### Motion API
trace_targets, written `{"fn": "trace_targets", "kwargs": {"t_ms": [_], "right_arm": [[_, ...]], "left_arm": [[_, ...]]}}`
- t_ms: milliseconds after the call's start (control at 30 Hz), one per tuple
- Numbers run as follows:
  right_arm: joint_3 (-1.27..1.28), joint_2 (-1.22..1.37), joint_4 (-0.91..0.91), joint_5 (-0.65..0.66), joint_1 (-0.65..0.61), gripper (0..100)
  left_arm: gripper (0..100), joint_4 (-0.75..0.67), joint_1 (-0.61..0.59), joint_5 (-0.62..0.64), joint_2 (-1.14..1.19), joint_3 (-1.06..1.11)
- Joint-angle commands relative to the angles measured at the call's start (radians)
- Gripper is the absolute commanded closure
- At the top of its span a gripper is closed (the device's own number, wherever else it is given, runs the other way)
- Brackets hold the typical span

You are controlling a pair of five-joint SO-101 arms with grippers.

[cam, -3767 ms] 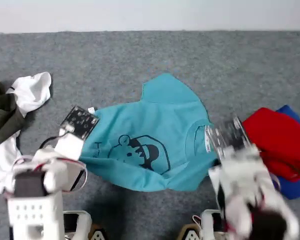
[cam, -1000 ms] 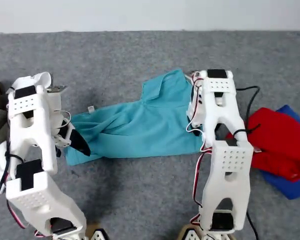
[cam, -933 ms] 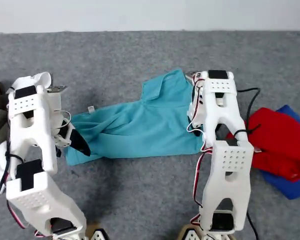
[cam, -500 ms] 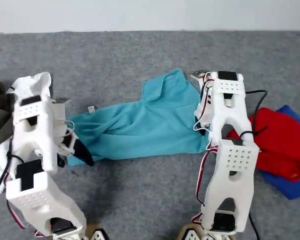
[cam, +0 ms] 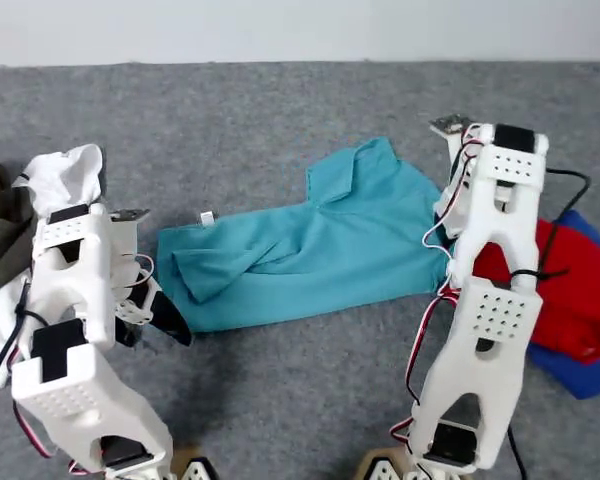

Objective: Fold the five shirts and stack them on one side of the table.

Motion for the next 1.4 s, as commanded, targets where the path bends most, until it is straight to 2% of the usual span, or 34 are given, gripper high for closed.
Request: {"fn": "trace_targets", "kwargs": {"t_ms": [0, 133, 200, 333, 433, 600, 667, 800, 900, 1133, 1367], "right_arm": [[0.014, -0.005, 0.041, -0.028, -0.013, 92.4], [0.044, -0.036, 0.044, -0.123, -0.024, 75.3], [0.044, -0.081, 0.044, -0.129, -0.025, 74.9], [0.075, -0.199, 0.045, -0.132, -0.025, 77.5], [0.140, -0.282, 0.042, -0.157, -0.025, 79.4], [0.193, -0.349, 0.041, -0.181, -0.025, 79.7], [0.193, -0.358, 0.041, -0.183, -0.025, 79.7], [0.193, -0.366, 0.044, -0.199, -0.035, 79.7], [0.193, -0.364, 0.044, -0.222, -0.036, 79.7], [0.193, -0.364, 0.044, -0.224, -0.038, 79.7], [0.224, -0.358, 0.042, -0.222, -0.056, 79.7]], "left_arm": [[66, 0.023, -0.008, -0.012, -0.048, -0.008], [66, 0.107, -0.009, -0.063, -0.075, -0.058], [66, 0.175, -0.009, -0.072, -0.104, -0.122], [66, 0.172, 0.002, -0.074, -0.189, -0.193], [66, 0.163, 0.055, -0.074, -0.216, -0.214], [66, 0.095, 0.212, -0.074, -0.215, -0.208], [66, 0.021, 0.264, -0.074, -0.213, -0.200], [66, -0.126, 0.287, -0.052, -0.158, -0.183], [71, -0.163, 0.284, -0.008, -0.071, -0.188], [89, -0.173, 0.288, -0.005, 0.069, -0.188], [96, -0.170, 0.288, -0.005, 0.075, -0.189]]}}
